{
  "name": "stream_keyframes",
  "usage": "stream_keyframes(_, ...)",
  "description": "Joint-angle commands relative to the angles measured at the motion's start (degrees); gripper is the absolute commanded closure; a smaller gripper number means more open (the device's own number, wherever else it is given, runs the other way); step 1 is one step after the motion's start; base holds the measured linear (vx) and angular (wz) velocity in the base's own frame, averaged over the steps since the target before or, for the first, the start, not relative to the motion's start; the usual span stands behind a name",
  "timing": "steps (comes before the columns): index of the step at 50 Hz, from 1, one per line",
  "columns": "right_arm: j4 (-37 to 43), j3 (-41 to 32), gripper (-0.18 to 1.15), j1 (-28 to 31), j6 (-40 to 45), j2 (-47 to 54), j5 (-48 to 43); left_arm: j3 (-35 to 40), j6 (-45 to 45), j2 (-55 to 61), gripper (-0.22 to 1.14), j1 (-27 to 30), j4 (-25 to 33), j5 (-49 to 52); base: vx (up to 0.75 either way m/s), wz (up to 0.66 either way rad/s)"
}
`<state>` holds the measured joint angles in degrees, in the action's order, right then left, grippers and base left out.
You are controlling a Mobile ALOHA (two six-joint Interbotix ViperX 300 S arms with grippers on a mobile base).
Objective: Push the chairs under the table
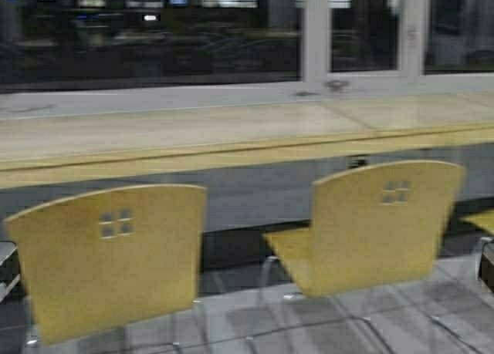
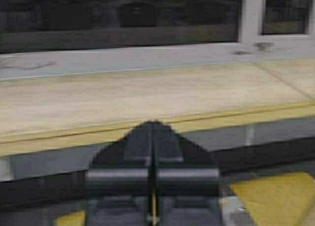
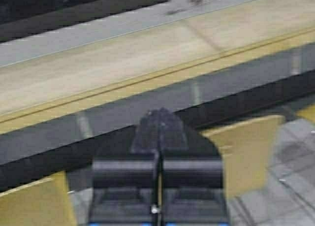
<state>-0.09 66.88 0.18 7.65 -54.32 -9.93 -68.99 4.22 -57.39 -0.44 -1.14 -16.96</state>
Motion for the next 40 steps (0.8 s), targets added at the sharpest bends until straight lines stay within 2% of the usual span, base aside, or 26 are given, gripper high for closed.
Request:
stream_keyframes(1,-0.09,-1.05,0.92,0.0,0.26,0.53,0.7,0.97,1.49,0.44,0.89,-0.09,0.18,-0.44,0.13,0.45)
stream_keyframes(16,-0.26,-1.58,0.92,0.26,0.26,0.79,2.2,0.97,3.6,1.32,0.89,-0.09,-0.18,-1.05,0.13,0.42)
stream_keyframes(29,-0.18,-2.37,0.92,0.35,1.58,2.81,2.72,0.35,3.52,1.58,0.89,-0.09,-0.18,-0.7,0.13,0.26)
stream_keyframes(40,-0.26,-2.37,0.92,4.13,4.04,2.99,6.94,0.35,4.31,2.55,0.89,-0.09,0.18,-0.7,0.16,0.25)
